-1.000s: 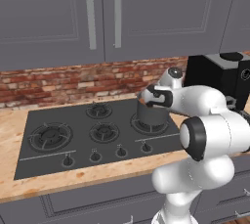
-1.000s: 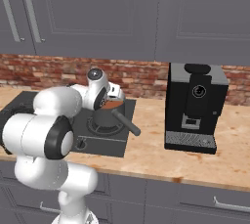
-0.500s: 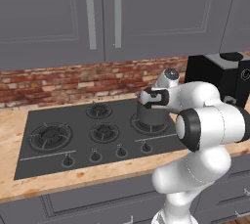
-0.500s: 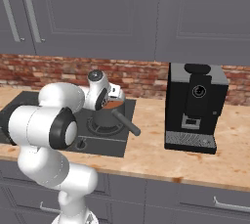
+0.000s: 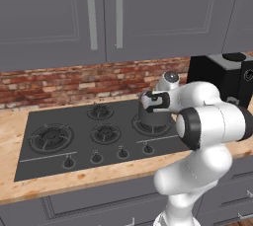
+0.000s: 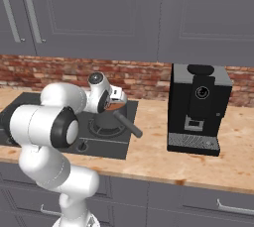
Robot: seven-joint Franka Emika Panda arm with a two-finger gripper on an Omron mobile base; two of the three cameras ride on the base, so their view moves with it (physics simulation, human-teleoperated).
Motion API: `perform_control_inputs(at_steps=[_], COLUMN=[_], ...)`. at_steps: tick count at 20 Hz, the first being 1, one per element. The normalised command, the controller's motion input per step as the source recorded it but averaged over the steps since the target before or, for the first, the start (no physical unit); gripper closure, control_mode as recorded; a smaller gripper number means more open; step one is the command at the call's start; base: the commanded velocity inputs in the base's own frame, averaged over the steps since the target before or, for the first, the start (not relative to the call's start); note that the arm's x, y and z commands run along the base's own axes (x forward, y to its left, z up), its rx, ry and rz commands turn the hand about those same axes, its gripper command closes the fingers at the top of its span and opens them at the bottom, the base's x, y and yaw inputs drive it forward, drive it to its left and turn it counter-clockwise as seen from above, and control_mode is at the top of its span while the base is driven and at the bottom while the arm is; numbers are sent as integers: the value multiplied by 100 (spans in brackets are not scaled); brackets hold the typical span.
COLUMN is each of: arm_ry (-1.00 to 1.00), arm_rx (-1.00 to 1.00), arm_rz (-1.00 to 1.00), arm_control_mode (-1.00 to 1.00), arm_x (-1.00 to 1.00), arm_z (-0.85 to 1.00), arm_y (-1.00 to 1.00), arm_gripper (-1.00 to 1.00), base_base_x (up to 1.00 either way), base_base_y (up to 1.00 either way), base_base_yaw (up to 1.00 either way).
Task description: Retrieve the chicken drumstick from the fridge and place it on the saucepan with marinade on the stove.
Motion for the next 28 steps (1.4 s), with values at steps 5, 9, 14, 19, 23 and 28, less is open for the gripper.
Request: perform_control_inputs(at_steps=[5,9,14,19,23,28], arm_ry=[0,0,0,0,0,0], arm_rx=[-3,-2,0,0,0,0], arm_rz=[0,0,0,0,-1,-4], arm_control_mode=[-100,-100,-100,-100,-100,-100], arm_x=[5,6,4,0,0,0], arm_z=[-13,-10,-1,0,5,16], arm_y=[0,0,0,-3,-9,-3], arm_gripper=[100,100,-100,-100,-100,-100], base_base_x=[0,0,0,0,0,0], base_base_y=[0,0,0,0,0,0], base_base_yaw=[0,0,0,0,0,0])
